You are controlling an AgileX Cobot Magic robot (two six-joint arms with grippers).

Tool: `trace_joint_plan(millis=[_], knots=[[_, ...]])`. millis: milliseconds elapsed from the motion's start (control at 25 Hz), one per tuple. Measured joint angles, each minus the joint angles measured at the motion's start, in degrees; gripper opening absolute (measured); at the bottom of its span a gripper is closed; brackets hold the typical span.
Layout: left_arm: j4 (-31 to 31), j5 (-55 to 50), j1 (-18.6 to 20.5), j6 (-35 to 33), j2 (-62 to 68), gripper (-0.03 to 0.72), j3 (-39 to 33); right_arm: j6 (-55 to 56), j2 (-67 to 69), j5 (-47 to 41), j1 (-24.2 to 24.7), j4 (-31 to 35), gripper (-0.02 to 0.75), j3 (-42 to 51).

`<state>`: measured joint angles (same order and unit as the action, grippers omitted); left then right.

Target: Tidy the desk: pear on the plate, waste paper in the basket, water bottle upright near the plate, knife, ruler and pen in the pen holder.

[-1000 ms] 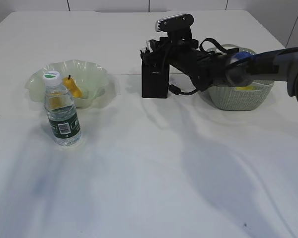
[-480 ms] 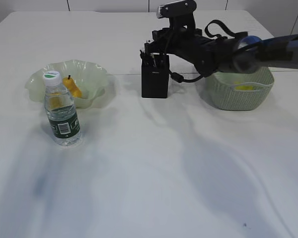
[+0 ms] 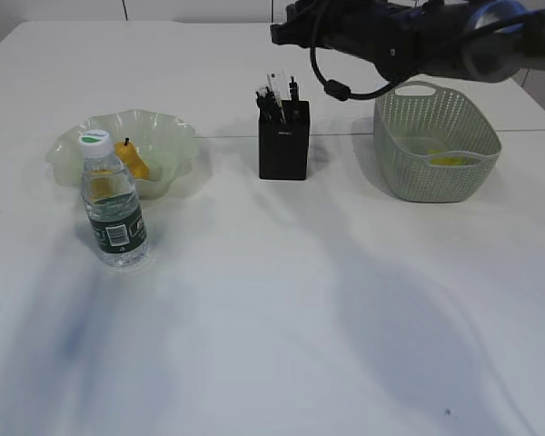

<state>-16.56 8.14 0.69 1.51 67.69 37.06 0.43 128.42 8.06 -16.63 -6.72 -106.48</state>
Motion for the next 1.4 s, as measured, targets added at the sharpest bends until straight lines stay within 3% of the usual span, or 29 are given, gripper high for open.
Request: trace_joint_plan(millis=[760,1400], knots=[[-0.24,-1.55,0.0,0.0,-9.18,0.402,0.0,-0.43,-21.47,-18.46,0.0,-3.25,0.231,0.91],[4.84,-2.76,0.0,0.0,-11.76,0.402,0.0,-0.43,-50.12,-22.81,0.0,-4.06,0.23,18.9]])
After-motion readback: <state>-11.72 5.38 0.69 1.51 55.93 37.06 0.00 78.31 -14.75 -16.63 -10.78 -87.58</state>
